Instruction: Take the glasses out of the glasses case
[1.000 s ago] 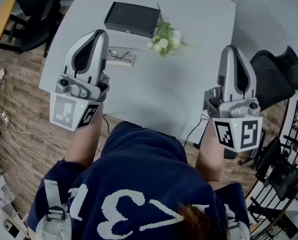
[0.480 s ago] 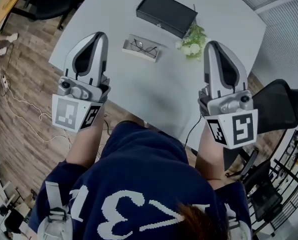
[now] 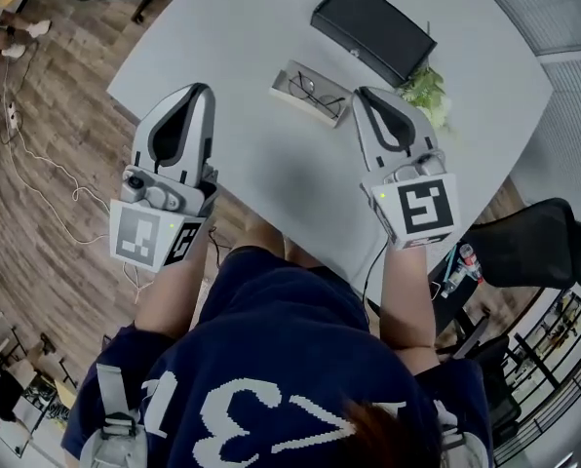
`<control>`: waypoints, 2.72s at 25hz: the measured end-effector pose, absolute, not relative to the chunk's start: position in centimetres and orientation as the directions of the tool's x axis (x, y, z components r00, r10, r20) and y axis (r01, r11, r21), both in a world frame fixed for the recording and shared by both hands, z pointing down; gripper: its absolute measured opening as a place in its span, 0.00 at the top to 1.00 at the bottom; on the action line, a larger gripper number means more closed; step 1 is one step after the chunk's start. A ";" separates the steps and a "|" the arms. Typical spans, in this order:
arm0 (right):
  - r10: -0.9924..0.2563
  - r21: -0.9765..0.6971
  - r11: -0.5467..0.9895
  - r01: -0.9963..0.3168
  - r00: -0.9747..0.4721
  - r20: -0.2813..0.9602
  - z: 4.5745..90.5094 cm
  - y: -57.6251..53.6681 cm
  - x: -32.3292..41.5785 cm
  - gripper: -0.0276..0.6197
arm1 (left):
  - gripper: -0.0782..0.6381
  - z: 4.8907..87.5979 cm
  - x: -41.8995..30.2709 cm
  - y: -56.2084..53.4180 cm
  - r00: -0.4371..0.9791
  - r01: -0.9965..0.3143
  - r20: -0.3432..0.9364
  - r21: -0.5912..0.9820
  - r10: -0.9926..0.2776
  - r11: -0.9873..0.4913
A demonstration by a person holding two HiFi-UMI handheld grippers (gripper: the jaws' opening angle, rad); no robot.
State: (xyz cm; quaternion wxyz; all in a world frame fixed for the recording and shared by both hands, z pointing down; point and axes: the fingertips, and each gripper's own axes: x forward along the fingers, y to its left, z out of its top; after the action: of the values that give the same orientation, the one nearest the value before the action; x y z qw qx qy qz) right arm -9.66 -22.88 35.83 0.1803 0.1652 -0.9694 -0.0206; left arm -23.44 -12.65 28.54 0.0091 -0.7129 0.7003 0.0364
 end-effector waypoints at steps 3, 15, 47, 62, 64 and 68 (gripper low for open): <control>-0.279 0.124 0.960 -0.251 -0.834 0.476 41.9 -22.7 -12.2 0.91 | 0.87 30.1 -24.2 -12.3 0.005 -0.998 -0.039 0.057 -0.999 -0.007; -0.192 0.141 0.981 -0.132 -0.584 0.789 57.1 -23.4 -16.6 0.82 | 0.87 34.1 -27.3 -12.0 -0.022 -0.995 0.025 0.100 -0.999 0.025; -0.332 0.179 0.941 -0.287 -0.886 0.324 37.4 -24.3 -17.8 0.91 | 0.87 25.7 -28.7 -11.3 -0.080 -0.997 -0.125 -0.002 -0.989 0.081; -0.513 0.123 0.848 -0.515 -0.857 -0.045 24.5 -23.0 -9.3 0.91 | 0.87 21.0 -24.8 -12.2 0.007 -0.995 -0.198 -0.102 -0.980 0.013; -0.559 0.122 0.820 -0.559 -0.828 -0.044 24.4 -22.9 -6.8 0.91 | 0.87 21.4 -23.0 -13.1 0.057 -0.995 -0.199 -0.093 -0.978 -0.039; -0.663 0.125 0.739 -0.662 -0.747 -0.037 24.5 -22.8 -1.5 0.91 | 0.87 21.4 -18.7 -15.4 0.179 -0.981 -0.209 -0.110 -0.962 -0.158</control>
State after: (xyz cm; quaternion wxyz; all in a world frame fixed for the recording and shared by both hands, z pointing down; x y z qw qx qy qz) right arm -1.47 -22.83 24.47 0.0047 0.3553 -0.9325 -0.0650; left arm -18.74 -15.38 21.35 0.1100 -0.7597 0.6393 0.0449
